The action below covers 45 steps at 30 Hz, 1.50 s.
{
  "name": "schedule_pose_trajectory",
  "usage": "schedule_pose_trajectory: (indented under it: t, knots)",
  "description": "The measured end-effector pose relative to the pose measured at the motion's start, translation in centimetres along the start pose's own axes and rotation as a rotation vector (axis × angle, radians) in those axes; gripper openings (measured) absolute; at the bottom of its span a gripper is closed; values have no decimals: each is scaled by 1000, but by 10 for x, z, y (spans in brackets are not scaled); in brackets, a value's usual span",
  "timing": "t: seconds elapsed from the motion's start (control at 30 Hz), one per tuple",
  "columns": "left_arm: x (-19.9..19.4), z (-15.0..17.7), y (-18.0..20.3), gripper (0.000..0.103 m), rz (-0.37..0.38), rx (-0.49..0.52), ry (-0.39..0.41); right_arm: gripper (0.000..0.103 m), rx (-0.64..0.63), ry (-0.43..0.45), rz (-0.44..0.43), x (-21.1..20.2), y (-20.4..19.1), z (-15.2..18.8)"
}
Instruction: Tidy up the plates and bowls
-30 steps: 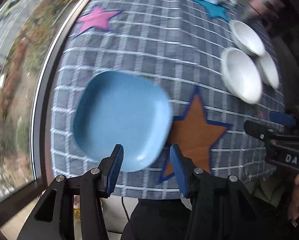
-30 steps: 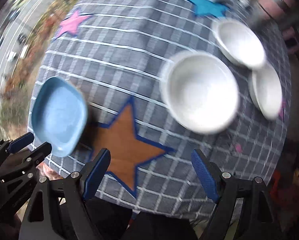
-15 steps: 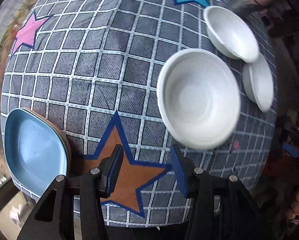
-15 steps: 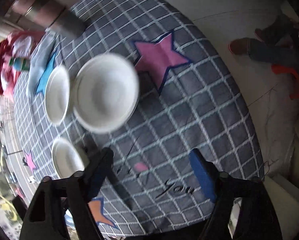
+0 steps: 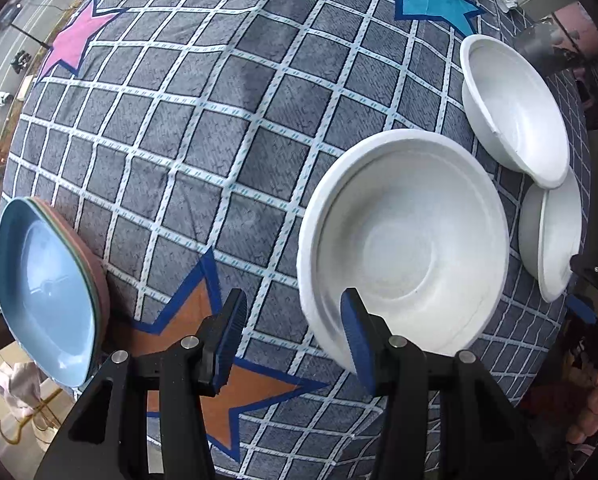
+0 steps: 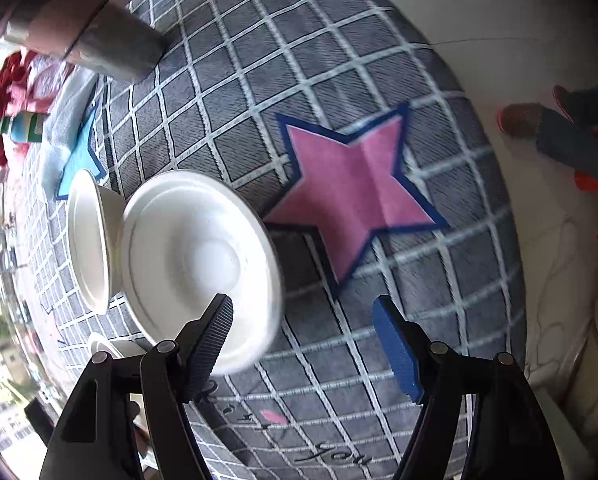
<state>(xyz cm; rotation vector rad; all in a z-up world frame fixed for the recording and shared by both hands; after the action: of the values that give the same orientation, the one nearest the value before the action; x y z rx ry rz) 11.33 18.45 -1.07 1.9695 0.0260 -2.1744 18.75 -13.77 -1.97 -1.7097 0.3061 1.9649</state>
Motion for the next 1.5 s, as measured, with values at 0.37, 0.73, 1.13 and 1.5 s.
schedule_pose_trajectory:
  t: [0.37,0.73,1.13,1.5]
  knots:
    - [31,-12,32,17,115,43,-33,13,-120,-11,-35,21,-24,17]
    - [42,86,25,14,192,146,-129,8,-68,-264,-100,30,78,132]
    - [32,103,18,35,297,115,-60,87,-119,-127,-87,-19,89,146]
    - [-3,137,-26,36,215,207,-32,75,-277,20,-65,-14,-64,32]
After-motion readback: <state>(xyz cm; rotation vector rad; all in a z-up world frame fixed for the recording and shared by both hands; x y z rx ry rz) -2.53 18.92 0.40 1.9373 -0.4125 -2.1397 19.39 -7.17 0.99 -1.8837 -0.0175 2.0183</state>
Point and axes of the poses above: each gripper's, at about its wrist camera, not at the fingertips, and x roughly the way its jaws point, y to its right, z to its underside, the point moved 2 cm from there along x, roughly the way its jaws point, and after that the axes turned 12 degrees about x, right-handed, at the moved point
